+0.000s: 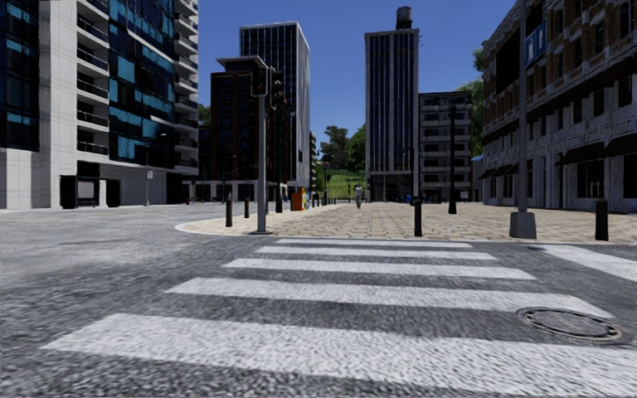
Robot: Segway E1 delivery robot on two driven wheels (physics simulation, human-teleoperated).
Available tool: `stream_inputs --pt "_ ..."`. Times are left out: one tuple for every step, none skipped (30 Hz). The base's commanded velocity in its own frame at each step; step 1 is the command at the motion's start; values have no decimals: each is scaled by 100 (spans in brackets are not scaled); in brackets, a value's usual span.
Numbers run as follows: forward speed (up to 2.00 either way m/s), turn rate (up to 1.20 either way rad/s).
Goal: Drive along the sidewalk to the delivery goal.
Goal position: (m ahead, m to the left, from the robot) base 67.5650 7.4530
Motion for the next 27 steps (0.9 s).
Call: stream_inputs --pt "158 -44" --pt "158 -44" --pt "158 -44" --pt "158 -44" --pt "158 -44" --pt "158 -44" --pt "158 -44" --pt "164 -44" --pt "164 -44" --pt "200 -39" --pt "200 -37" --pt "200 -36" --pt "200 -36" --pt "200 -36" --pt "200 -34" --pt "200 -17" --pt "200 -4" --pt "200 0" --pt "200 0" --pt "200 0" --pt "200 0" --pt "200 0" --pt "200 0" --pt "200 0" --pt "200 0" --pt "200 0" --pt "200 0"
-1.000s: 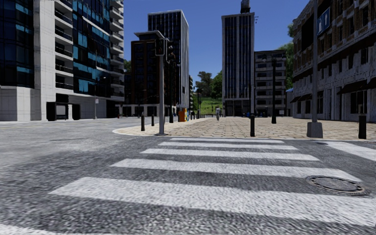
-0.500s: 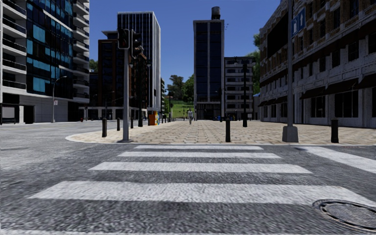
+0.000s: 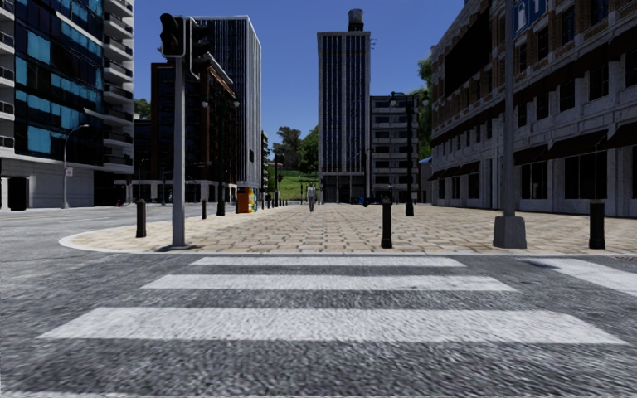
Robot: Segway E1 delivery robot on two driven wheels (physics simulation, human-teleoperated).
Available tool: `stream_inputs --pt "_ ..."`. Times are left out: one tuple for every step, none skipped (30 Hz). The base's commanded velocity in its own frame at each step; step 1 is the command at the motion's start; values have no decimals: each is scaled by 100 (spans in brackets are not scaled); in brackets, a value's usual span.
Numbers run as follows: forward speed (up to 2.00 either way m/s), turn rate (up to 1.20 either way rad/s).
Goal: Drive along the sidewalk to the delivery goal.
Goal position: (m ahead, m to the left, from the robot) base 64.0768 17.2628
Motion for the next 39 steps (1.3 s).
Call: stream_inputs --pt "200 0" --pt "200 0" --pt "200 0" --pt "200 0" --pt "200 0" --pt "200 0" --pt "200 0" --pt "200 0" --pt "200 0" --pt "200 0" --pt "200 0" --pt "200 0" --pt "200 0" --pt "200 0" --pt "200 -1" --pt "200 -6" --pt "200 -8" --pt "200 -8" --pt "200 -10" --pt "200 -12" --pt "200 -13" --pt "200 -13" --pt "200 -14" --pt "200 -14" --pt "200 -15" --pt "200 -18" --pt "200 -20" --pt "200 -21" --pt "200 -22" --pt "200 -22" --pt "200 -22" --pt "200 -22" --pt "200 -22" --pt "200 -22" --pt "200 -22" --pt "200 -22" --pt "200 -22" --pt "200 -22" --pt "200 -22"
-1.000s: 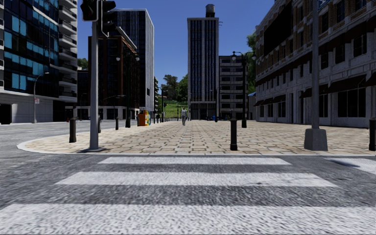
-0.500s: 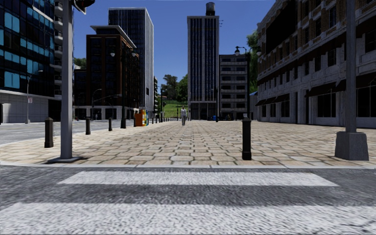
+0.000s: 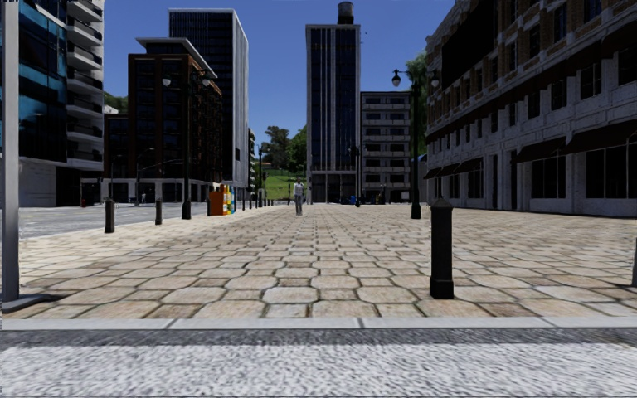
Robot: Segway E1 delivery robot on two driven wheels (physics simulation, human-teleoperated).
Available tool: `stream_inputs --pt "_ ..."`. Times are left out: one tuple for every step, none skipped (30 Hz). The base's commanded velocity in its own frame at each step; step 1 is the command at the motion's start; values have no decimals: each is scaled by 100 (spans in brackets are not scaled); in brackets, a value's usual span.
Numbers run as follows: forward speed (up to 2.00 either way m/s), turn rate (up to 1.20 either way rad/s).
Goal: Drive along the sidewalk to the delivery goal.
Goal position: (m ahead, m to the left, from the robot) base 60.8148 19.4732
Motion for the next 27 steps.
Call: stream_inputs --pt "200 -22" --pt "200 -22" --pt "200 -22" --pt "200 -22" --pt "200 -22" --pt "200 -7" --pt "200 0" --pt "200 0" --pt "200 0" --pt "200 0" --pt "200 0" --pt "200 0" --pt "200 0" --pt "200 0" --pt "200 0" --pt "200 0" --pt "200 0" --pt "200 0" --pt "197 0" --pt "191 0" --pt "185 0" --pt "179 0" --pt "172 0" --pt "169 0" --pt "169 0" --pt "168 0" --pt "168 0"
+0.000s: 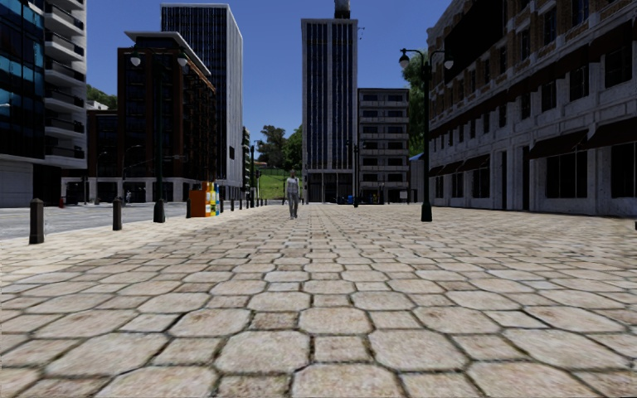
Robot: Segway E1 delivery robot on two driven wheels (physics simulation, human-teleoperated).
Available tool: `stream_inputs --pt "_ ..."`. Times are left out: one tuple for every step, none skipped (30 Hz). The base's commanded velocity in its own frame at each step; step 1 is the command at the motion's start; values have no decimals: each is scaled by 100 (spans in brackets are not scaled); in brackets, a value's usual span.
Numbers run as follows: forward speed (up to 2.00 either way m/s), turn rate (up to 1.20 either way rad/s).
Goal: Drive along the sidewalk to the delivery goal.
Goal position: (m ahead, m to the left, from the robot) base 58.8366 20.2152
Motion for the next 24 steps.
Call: stream_inputs --pt "168 0" --pt "168 0" --pt "168 0" --pt "168 0" --pt "168 0" --pt "168 0" --pt "168 0" --pt "168 0" --pt "168 0" --pt "168 0" --pt "169 0" --pt "169 0" --pt "169 0" --pt "169 0" --pt "170 0" --pt "170 0" --pt "170 0" --pt "170 0" --pt "170 0" --pt "172 0" --pt "175 0" --pt "200 0" --pt "200 0" --pt "200 0"
